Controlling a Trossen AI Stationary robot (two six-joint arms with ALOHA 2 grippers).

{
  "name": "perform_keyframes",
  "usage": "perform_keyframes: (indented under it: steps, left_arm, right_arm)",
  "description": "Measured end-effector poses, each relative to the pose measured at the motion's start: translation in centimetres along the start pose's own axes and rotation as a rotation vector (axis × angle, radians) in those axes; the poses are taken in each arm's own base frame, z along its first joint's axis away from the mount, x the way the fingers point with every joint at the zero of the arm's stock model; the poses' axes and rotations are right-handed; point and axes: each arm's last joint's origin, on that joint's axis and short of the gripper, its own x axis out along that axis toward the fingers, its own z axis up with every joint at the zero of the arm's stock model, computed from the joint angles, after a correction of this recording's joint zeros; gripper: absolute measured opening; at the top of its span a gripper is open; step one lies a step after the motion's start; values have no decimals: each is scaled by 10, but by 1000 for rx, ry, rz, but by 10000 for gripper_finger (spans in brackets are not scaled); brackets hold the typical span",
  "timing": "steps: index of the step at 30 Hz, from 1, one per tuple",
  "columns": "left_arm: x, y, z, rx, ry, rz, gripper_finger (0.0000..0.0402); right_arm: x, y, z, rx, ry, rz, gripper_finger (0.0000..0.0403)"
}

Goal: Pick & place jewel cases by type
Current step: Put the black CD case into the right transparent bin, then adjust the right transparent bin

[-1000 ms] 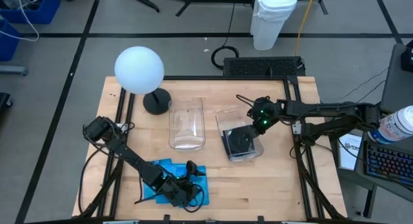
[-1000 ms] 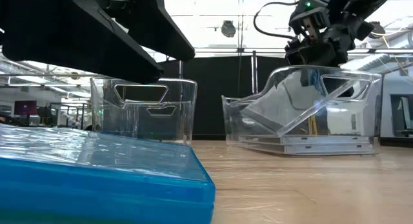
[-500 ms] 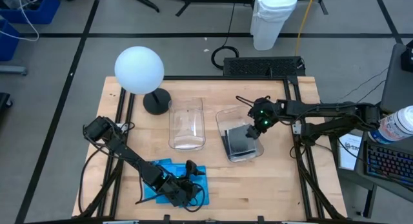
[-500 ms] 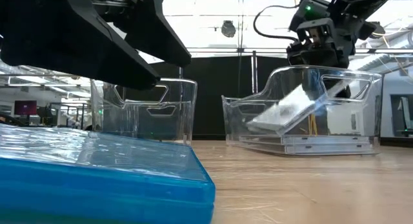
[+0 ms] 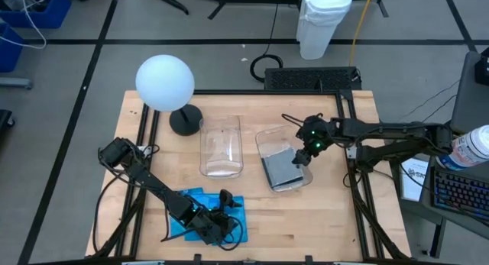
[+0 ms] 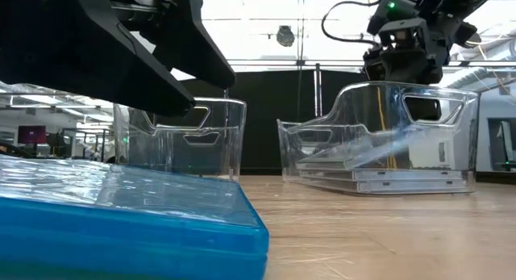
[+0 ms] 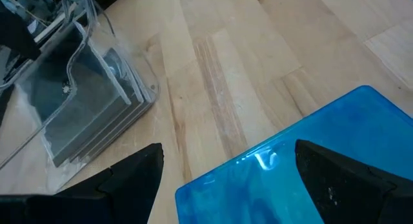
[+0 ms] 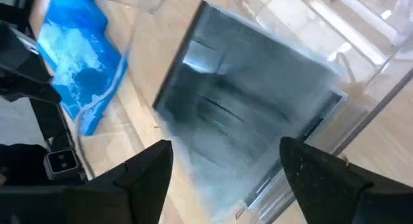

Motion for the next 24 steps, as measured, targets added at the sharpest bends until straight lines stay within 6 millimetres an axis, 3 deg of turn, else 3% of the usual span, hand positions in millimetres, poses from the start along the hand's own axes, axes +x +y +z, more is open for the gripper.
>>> perform_keyframes:
  steps: [7, 11, 19, 24]
  left_arm:
    - [0, 0, 0, 0, -1, -18, 349]
    - [0, 0, 0, 10, 2, -18, 349]
    - [-3, 3, -2, 36, 33, 20, 349]
    - [2, 11, -3, 63, 46, 35, 349]
  right_arm:
    - [-22, 8, -5, -78, -91, 68, 282]
    - [-38, 19, -8, -210, -195, 149, 279]
    - [-55, 83, -28, -683, -456, 313, 279]
    - [-65, 121, -38, -909, -378, 215, 279]
